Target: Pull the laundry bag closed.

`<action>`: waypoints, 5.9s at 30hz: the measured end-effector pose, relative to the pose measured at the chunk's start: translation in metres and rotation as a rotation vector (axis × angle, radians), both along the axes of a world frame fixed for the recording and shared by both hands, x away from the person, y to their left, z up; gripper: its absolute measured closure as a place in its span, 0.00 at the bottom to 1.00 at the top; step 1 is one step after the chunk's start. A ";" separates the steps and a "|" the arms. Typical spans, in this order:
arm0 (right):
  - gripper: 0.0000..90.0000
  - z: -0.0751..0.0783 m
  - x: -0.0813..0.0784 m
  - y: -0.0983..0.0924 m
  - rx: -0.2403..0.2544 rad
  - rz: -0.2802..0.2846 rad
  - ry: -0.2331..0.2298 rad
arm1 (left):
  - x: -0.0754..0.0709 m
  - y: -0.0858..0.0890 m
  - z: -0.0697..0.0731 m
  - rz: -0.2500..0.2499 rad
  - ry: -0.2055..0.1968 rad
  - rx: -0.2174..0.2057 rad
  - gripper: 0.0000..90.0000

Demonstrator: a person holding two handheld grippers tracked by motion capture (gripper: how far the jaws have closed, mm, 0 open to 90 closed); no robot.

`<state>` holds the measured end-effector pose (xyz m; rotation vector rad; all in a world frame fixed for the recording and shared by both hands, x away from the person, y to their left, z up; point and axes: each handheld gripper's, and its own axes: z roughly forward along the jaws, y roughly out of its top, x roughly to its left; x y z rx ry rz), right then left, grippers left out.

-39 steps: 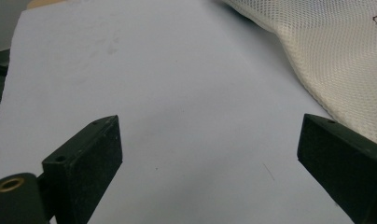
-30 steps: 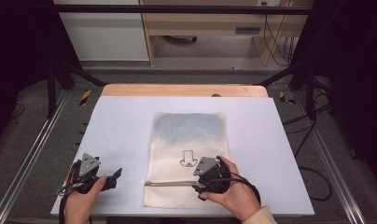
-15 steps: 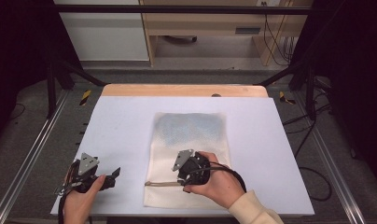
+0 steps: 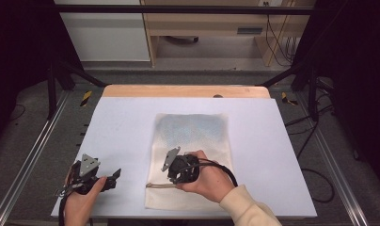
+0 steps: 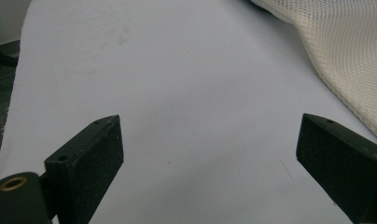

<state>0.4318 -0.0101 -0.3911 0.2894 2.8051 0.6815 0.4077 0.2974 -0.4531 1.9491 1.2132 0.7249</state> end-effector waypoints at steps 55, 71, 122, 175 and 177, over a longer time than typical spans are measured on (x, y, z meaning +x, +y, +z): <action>0.83 -0.040 0.010 0.086 -0.057 0.110 0.117 | 0.008 0.013 0.001 0.051 0.005 -0.036 0.08; 0.89 -0.048 0.017 0.092 -0.062 0.080 0.191 | 0.007 0.011 0.001 0.037 0.008 -0.046 0.08; 0.91 -0.021 0.018 0.075 0.048 0.083 0.191 | -0.023 -0.073 -0.015 -0.352 0.209 -0.266 0.21; 0.91 -0.012 0.019 0.071 0.073 0.078 0.173 | 0.011 -0.083 -0.041 -0.488 0.347 -0.455 0.75; 0.91 -0.012 0.019 0.071 0.077 0.079 0.173 | 0.011 -0.082 -0.040 -0.494 0.350 -0.456 0.78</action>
